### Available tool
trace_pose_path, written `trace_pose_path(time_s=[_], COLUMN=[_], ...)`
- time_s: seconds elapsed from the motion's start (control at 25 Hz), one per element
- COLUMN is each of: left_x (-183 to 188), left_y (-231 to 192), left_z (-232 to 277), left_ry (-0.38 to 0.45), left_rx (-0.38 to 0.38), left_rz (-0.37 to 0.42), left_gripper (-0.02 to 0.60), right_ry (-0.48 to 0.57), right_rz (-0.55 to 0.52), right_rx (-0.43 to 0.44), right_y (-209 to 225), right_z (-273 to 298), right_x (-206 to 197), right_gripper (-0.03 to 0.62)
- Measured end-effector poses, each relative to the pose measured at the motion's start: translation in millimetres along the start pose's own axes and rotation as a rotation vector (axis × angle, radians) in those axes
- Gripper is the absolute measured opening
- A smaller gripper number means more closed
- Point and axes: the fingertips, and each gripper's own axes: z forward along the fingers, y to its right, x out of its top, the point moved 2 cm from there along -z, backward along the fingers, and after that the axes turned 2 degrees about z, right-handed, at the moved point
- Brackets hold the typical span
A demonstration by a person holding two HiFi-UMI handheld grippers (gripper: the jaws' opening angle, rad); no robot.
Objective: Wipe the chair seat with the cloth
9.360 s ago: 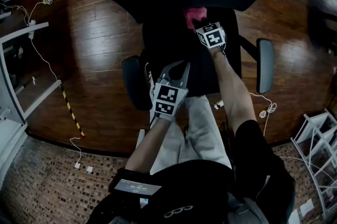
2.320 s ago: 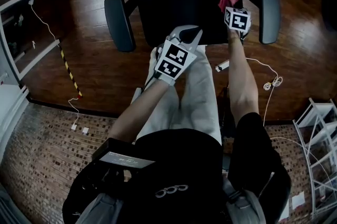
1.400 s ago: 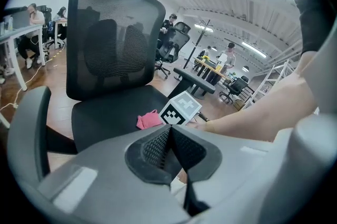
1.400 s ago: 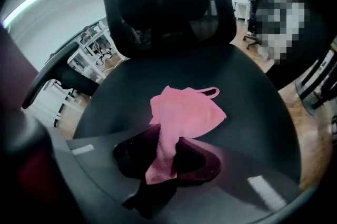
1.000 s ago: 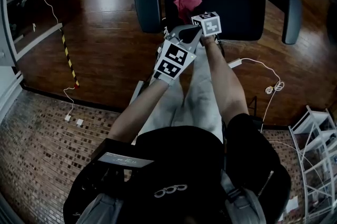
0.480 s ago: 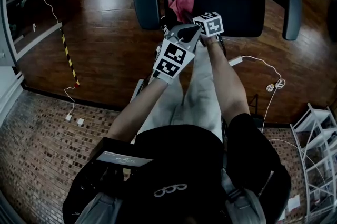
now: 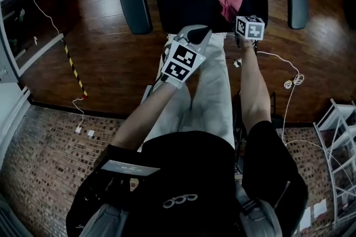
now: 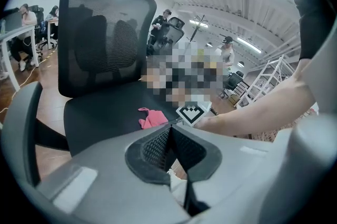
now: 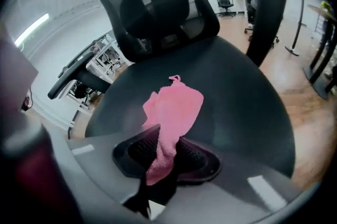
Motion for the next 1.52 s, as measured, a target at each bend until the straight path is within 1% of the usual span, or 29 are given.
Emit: trace_pose_path(time_s=[0.12, 0.24, 0.52, 0.72, 0.8, 0.96, 1.12, 1.32, 1.44, 1.52], left_x=[4, 9, 19, 17, 14, 9, 3, -1, -6, -11], left_y=[8, 13, 17, 19, 18, 10, -2, -15, -21, -25], left_z=[10, 18, 25, 24, 22, 14, 2, -10, -16, -21], left_ry=[-0.008, -0.011, -0.008, -0.004, -0.002, 0.001, 0.007, 0.018, 0.017, 0.014], left_rx=[-0.011, -0.020, -0.029, -0.030, -0.026, -0.017, -0.004, 0.013, 0.021, 0.027], left_rz=[0.013, 0.023, 0.031, 0.022, 0.018, 0.007, -0.005, -0.018, -0.024, -0.030], left_gripper=[-0.008, -0.008, -0.008, -0.008, -0.008, -0.008, -0.008, -0.008, -0.008, -0.008], right_ry=[0.033, 0.056, 0.097, 0.104, 0.093, 0.054, 0.015, -0.031, -0.061, -0.084], right_rz=[0.016, 0.021, 0.032, 0.026, 0.018, -0.006, -0.016, -0.052, -0.083, -0.123], right_rx=[-0.066, -0.108, -0.239, -0.402, -0.434, -0.405, -0.340, -0.206, -0.108, -0.034], right_y=[37, 61, 101, 126, 126, 99, 59, -8, -55, -87], right_z=[-21, -38, -74, -103, -106, -89, -61, -23, 0, 14], right_x=[0, 1, -1, -11, -16, -25, -35, -45, -53, -57], right_gripper=[0.084, 0.084, 0.084, 0.084, 0.084, 0.084, 0.084, 0.084, 0.084, 0.084])
